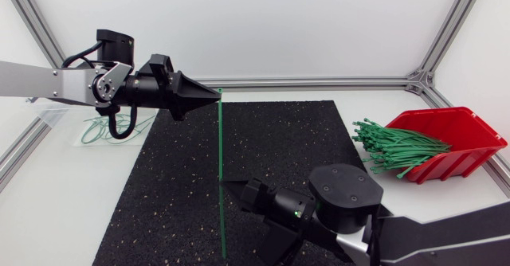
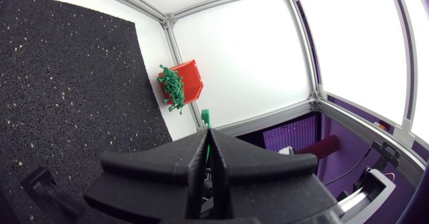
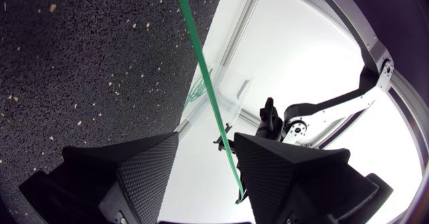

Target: Take a green cable tie from the red box, thread the tail through the head to close it, then place it in the transparent bin on the left.

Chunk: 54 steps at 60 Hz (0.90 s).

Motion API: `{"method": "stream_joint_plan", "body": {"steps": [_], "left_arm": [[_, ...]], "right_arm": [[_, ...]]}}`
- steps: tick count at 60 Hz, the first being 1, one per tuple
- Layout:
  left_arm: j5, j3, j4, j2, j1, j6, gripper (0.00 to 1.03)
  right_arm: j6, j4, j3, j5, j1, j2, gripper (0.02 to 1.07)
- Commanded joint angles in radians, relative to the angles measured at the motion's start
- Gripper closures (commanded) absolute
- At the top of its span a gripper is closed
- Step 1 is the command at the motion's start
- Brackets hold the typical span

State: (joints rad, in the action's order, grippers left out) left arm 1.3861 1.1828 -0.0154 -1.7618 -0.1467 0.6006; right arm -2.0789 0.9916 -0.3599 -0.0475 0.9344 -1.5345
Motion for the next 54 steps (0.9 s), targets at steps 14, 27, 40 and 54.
{"method": "stream_joint_plan", "body": {"steps": [14, 27, 40, 54], "left_arm": [[-0.018, -0.014, 0.002, -0.021, -0.017, -0.021, 0.99], [-0.024, -0.012, 0.002, -0.030, -0.028, -0.021, 0.99], [-0.027, -0.014, 0.002, -0.036, -0.027, -0.025, 0.99], [-0.029, -0.011, 0.009, -0.038, -0.030, -0.025, 0.99]], "right_arm": [[0.037, 0.032, 0.033, -0.052, 0.012, 0.057, 0.05], [0.026, 0.032, 0.090, -0.270, -0.045, 0.068, 0.05], [0.033, 0.030, 0.068, -0.305, -0.052, 0.037, 0.05], [0.040, 0.028, 0.064, -0.390, -0.054, 0.045, 0.05]]}}
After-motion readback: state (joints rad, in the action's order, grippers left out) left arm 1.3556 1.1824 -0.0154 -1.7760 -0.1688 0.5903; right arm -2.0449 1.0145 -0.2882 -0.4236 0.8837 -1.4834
